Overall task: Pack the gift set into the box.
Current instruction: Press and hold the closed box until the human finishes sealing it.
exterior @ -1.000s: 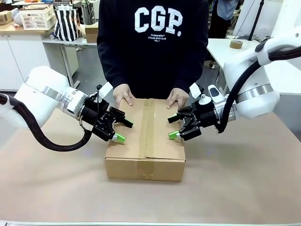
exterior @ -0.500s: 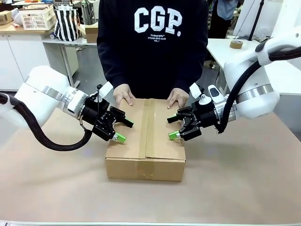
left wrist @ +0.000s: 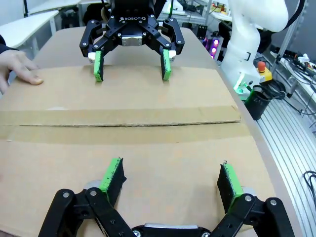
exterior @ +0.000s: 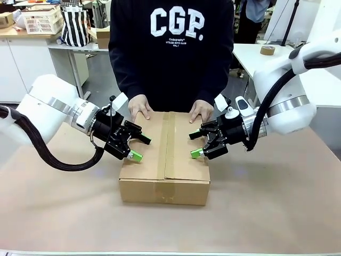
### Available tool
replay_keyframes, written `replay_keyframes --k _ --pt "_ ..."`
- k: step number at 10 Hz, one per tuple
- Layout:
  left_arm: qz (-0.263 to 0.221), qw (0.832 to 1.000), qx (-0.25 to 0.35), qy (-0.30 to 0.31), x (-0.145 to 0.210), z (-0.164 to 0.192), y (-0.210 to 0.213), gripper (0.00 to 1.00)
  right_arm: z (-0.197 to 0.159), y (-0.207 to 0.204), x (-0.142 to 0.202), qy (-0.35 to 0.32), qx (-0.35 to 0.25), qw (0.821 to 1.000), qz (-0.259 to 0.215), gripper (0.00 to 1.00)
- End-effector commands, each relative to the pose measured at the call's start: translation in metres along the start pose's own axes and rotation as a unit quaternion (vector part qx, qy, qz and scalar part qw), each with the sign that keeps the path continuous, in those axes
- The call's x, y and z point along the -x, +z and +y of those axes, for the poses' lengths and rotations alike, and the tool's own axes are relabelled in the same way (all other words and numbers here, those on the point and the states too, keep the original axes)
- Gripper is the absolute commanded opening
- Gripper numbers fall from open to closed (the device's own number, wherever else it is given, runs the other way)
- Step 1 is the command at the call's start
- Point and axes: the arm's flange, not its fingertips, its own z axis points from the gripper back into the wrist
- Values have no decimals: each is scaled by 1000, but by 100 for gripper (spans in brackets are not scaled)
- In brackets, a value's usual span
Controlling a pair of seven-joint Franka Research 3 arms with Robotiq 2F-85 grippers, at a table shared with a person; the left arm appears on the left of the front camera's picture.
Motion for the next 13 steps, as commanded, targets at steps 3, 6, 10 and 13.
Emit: replay_keyframes --k 3,6,10,13 --pt "2 1000 0 0 2 -1 -1 100 1 0 2 -2 -5 1000 2 100" --pt "2 1000 0 0 2 -1 -1 100 1 0 2 -2 -5 1000 2 100" --pt "2 1000 0 0 2 -1 -1 100 1 0 2 -2 -5 1000 2 100" --pt "2 1000 0 0 2 -1 -1 100 1 0 2 -2 -5 1000 2 100"
